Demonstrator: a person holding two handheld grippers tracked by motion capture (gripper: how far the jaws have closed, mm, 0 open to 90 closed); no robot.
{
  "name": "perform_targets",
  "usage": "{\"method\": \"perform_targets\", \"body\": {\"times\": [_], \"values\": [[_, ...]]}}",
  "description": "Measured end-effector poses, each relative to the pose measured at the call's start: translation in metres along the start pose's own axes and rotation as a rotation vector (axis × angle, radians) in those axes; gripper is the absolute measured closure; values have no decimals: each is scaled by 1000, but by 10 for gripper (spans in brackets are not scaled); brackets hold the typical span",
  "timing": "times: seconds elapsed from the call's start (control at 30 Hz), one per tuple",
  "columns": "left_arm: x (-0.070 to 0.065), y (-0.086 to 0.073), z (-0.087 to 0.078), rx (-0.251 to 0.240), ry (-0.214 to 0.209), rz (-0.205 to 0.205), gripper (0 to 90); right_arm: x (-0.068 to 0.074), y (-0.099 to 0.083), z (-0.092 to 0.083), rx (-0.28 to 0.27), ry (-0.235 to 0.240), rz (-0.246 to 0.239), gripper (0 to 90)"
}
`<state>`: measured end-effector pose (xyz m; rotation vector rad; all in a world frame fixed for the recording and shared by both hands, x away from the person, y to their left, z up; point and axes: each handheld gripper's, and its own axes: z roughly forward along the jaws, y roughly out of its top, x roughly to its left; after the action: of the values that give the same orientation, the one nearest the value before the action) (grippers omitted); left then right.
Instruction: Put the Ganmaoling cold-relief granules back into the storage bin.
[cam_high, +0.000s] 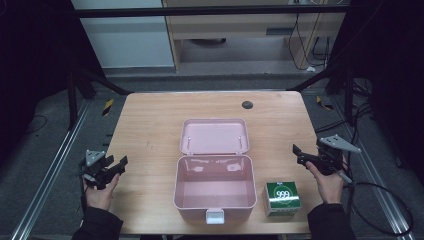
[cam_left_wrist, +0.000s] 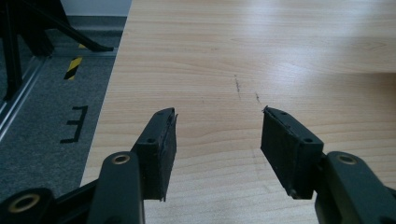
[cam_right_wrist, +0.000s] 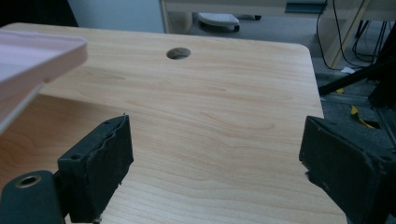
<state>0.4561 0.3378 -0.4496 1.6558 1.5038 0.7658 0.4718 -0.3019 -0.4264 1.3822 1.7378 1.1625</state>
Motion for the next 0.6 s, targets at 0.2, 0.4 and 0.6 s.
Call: {"method": "perform_targets", "body": {"times": [0.2, 0.4, 0.6], "values": [[1, 0, -1, 13, 7, 3, 432, 3, 10, -9, 6, 44, 3, 42], [-1, -1, 1, 38, 2, 14, 410, 2, 15, -15, 18, 85, -19, 17], [-3, -3, 5, 62, -3, 35, 396, 3, 17, -21, 56, 111, -110, 81]]}}
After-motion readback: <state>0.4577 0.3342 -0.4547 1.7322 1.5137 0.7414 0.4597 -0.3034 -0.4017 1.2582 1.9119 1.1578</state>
